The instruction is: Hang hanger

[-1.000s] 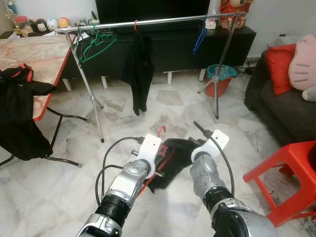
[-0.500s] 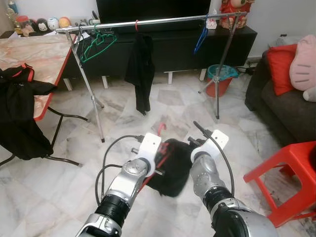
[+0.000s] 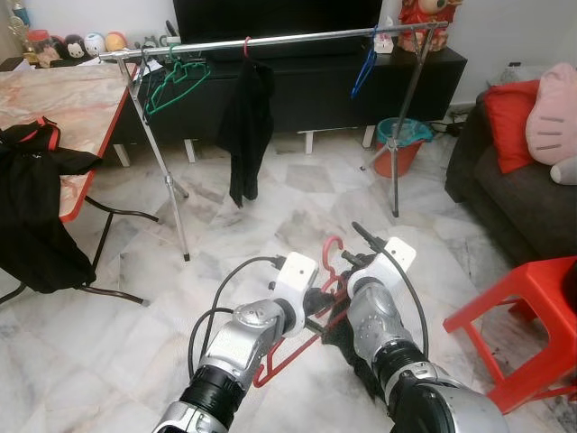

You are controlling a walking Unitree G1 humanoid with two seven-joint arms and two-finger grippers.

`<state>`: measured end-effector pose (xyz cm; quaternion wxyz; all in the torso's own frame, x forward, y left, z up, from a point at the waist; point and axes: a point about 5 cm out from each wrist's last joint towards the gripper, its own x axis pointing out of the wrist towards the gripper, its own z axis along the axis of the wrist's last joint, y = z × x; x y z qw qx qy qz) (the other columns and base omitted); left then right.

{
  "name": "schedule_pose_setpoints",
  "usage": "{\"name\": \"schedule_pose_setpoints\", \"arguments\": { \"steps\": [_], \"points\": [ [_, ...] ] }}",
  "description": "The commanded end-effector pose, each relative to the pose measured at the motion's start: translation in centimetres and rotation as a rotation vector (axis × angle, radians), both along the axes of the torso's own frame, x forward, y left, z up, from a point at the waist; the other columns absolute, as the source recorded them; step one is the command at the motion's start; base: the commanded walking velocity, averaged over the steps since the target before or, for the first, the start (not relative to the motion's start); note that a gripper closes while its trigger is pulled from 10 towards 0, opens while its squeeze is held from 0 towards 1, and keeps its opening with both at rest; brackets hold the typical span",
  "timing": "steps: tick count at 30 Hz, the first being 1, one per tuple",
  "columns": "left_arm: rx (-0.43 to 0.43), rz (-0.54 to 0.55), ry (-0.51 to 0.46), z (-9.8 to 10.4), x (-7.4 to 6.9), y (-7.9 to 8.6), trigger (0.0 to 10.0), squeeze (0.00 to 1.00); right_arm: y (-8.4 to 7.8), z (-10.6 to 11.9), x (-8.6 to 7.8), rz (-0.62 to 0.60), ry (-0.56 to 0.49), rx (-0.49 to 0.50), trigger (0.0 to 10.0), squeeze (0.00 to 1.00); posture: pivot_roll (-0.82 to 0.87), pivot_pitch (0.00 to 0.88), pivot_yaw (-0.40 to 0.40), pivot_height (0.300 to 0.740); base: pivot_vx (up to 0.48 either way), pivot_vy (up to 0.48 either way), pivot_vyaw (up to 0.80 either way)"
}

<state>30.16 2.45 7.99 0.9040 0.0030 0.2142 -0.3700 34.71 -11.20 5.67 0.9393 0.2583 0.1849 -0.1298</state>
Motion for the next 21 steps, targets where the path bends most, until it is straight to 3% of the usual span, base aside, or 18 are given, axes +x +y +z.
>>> {"name": "schedule_pose_setpoints", "arguments": {
  "steps": [1, 6, 14, 21],
  "points": [
    [0.012, -0.04, -0.016, 0.4, -0.3, -0.2, 10.0, 0.0, 0.2, 0.8, 0.5, 0.016, -0.025, -0.012, 10.0, 0.0, -0.06, 0.0, -0.005, 0.732, 0.0, 0.0, 0.0],
    [0.007, -0.053, -0.012, 0.4, -0.4, -0.4, 10.0, 0.0, -0.2, 0.8, 0.6, 0.007, -0.024, -0.017, 10.0, 0.0, -0.06, 0.0, -0.005, 0.732, 0.0, 0.0, 0.0],
    [0.059, 0.134, -0.058, 0.5, 1.3, 0.5, 10.0, 0.0, 0.5, 1.0, 0.6, 0.027, -0.033, -0.002, 10.0, 0.0, -0.06, 0.0, -0.008, 0.732, 0.0, 0.0, 0.0],
    [0.042, 0.179, -0.048, 0.5, 1.7, 0.9, 10.0, 0.0, 1.7, 1.6, 0.9, 0.106, -0.071, 0.001, 10.0, 0.0, -0.06, 0.0, -0.01, 0.732, 0.0, 0.0, 0.0]
  ]
}}
